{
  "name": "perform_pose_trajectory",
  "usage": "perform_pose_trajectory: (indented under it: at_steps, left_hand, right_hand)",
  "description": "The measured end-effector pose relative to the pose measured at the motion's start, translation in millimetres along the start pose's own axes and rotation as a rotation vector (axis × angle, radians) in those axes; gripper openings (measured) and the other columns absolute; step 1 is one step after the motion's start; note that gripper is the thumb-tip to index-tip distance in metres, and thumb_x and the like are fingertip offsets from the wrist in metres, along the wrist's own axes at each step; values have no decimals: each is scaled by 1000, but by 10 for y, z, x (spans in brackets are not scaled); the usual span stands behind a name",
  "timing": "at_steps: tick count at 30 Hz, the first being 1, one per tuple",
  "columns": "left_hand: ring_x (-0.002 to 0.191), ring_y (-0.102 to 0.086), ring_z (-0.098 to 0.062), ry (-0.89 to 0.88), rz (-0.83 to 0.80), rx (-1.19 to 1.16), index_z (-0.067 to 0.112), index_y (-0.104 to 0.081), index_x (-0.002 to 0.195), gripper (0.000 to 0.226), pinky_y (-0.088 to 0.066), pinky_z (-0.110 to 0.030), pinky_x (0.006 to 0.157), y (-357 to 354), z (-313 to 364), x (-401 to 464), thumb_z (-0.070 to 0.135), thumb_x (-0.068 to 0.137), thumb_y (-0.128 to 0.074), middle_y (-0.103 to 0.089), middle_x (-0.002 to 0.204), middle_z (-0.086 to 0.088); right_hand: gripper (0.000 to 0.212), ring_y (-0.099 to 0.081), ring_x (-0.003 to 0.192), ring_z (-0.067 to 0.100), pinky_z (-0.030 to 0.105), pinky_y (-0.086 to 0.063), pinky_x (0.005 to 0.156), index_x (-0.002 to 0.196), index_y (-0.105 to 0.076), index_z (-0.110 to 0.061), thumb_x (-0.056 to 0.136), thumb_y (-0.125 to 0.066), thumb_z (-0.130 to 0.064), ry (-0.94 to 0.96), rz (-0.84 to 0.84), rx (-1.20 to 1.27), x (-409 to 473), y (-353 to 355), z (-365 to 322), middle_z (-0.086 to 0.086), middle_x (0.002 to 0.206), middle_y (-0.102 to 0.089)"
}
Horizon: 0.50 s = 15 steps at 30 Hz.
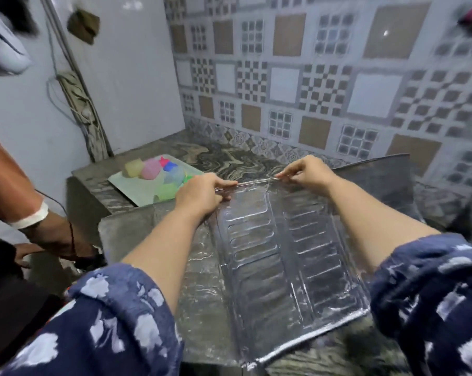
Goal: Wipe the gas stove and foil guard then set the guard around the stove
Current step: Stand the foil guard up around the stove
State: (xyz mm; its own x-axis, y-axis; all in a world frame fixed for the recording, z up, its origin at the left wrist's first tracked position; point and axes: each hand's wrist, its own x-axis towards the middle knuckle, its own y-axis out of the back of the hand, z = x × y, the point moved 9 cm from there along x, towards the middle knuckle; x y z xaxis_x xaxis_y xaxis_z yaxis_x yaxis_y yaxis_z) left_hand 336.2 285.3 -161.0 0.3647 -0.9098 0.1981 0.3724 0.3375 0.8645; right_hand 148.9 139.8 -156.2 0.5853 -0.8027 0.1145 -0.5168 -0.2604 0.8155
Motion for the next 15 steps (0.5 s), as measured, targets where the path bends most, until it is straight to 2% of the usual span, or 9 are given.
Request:
perform_pose_trajectory:
  at_steps: [3, 6, 10, 13, 15]
  left_hand:
    - [107, -59, -19, -89, 102, 69, 49, -65, 110, 31, -46, -29, 76, 308, 270, 86, 30, 86, -67, -63, 113, 10]
    - [100, -62, -23, -134, 250, 110, 41, -70, 105, 27, -36, -27, 65, 573, 449, 97, 22, 86, -64, -66, 107, 8]
    - [94, -64, -30, -141, 339, 180, 30, -66, 99, 15, -39, -30, 63, 704, 580, 123, 22, 88, -59, -69, 104, 4]
    - [92, -65, -29, -181, 354, 239, 35, -66, 108, 18, -37, -29, 61, 692, 696, 149, 32, 94, -54, -67, 102, 4]
    - [93, -65, -30, -186, 357, 268, 33, -65, 111, 22, -36, -29, 61, 671, 722, 166, 35, 96, -49, -66, 104, 3]
  right_hand:
    - [29, -55, 82, 5, 27, -39, 77, 93, -74, -35, 81, -63, -10, -19, 156, -13, -42, 357, -141, -5, 97, -73]
    - [24, -61, 99, 6, 35, -39, 99, 87, -74, -40, 82, -65, -19, -19, 287, -7, -103, 628, -300, -13, 99, -73]
    - [19, -61, 104, 9, 42, -28, 108, 90, -73, -39, 82, -69, -23, -4, 347, -57, -138, 819, -443, -13, 101, -73]
    - [26, -62, 104, 12, 46, -38, 105, 98, -73, -35, 85, -66, -13, 0, 347, -39, -167, 849, -409, -6, 107, -72]
    - [36, -63, 101, 10, 40, -45, 101, 105, -70, -36, 87, -61, -6, 9, 348, -50, -219, 860, -352, -5, 114, -69]
